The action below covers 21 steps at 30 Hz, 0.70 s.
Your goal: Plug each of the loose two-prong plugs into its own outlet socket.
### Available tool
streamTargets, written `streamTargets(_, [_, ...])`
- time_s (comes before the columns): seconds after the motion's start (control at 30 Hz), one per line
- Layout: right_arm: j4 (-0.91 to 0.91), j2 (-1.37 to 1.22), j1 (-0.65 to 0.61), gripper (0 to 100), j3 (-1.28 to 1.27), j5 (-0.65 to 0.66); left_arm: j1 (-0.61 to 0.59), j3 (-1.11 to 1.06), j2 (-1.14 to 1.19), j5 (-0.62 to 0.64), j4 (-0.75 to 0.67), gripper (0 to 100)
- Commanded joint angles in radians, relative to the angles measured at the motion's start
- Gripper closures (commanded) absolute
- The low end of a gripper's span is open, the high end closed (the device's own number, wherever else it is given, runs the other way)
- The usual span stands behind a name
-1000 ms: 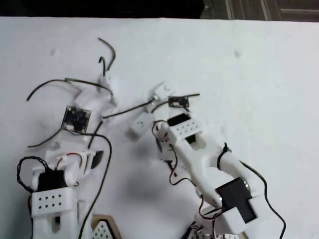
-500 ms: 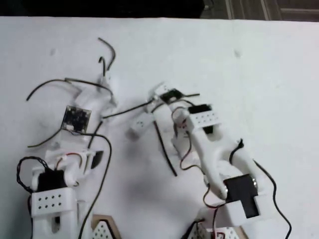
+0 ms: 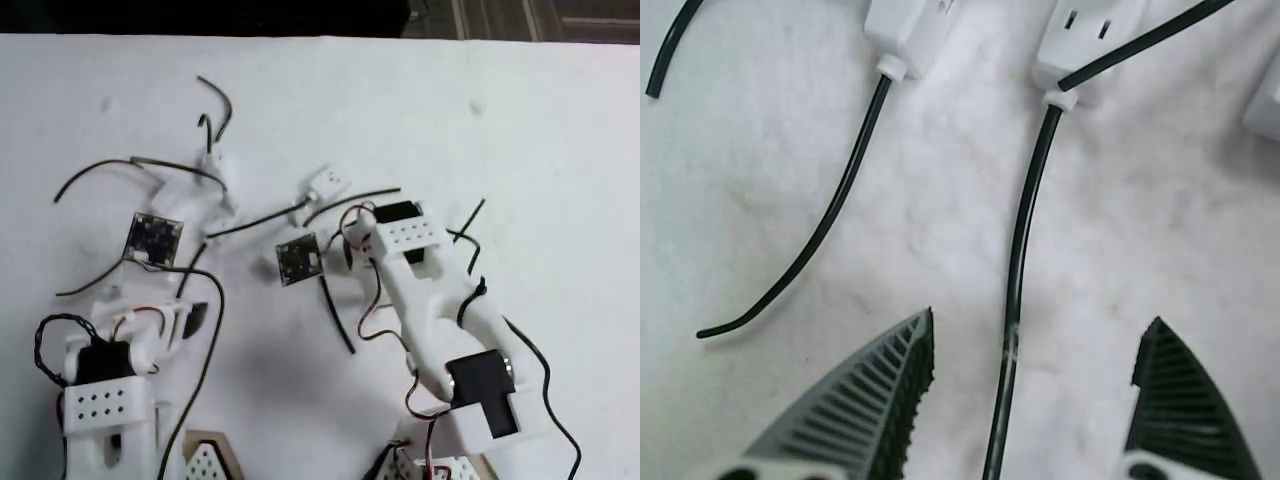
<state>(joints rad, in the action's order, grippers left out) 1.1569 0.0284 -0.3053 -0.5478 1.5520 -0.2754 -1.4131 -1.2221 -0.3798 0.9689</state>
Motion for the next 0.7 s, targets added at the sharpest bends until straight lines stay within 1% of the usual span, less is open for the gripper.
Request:
streamTargets(0.0, [-0.008,0.022,-0.007,96.1,0.046,-0.018,-0.005,0.003,-0.015,0.003,-0.017,68])
streamTargets(0.13, [-0.008,0.067,-0.001,83.9,0.046,-0.215,-0.004,0.003,-0.015,0.003,-0.018,68])
streamTargets(0.2, [-0.002,0.124,-0.005,79.9,0.044,-0.307,-0.002,0.003,-0.015,0.003,-0.018,68])
streamTargets(0.27, [0.005,0.185,-0.007,80.5,0.043,-0.391,-0.002,0.003,-0.015,0.003,-0.018,68])
streamTargets(0.37, [0.016,0.269,-0.007,85.0,0.043,-0.554,-0.004,0.003,-0.015,0.003,-0.018,68])
streamTargets(0.43, [0.019,0.306,-0.001,89.6,0.038,-0.735,-0.005,0.003,-0.015,0.003,-0.018,68])
streamTargets(0.47, [0.019,0.315,0.002,91.6,0.038,-0.852,-0.007,0.003,-0.015,0.003,-0.018,68])
streamTargets(0.53, [0.021,0.317,0.038,94.2,0.038,-1.120,-0.007,0.003,-0.015,0.003,-0.018,68])
streamTargets(0.6, [0.021,0.303,0.073,93.2,0.038,-1.392,-0.007,0.003,-0.015,0.003,-0.018,68])
streamTargets(0.63, [0.027,0.291,0.091,91.6,0.038,-1.479,-0.005,0.003,-0.015,0.003,-0.018,68])
streamTargets(0.67, [0.035,0.272,0.104,89.8,0.040,-1.517,-0.005,0.003,-0.015,0.003,-0.018,68])
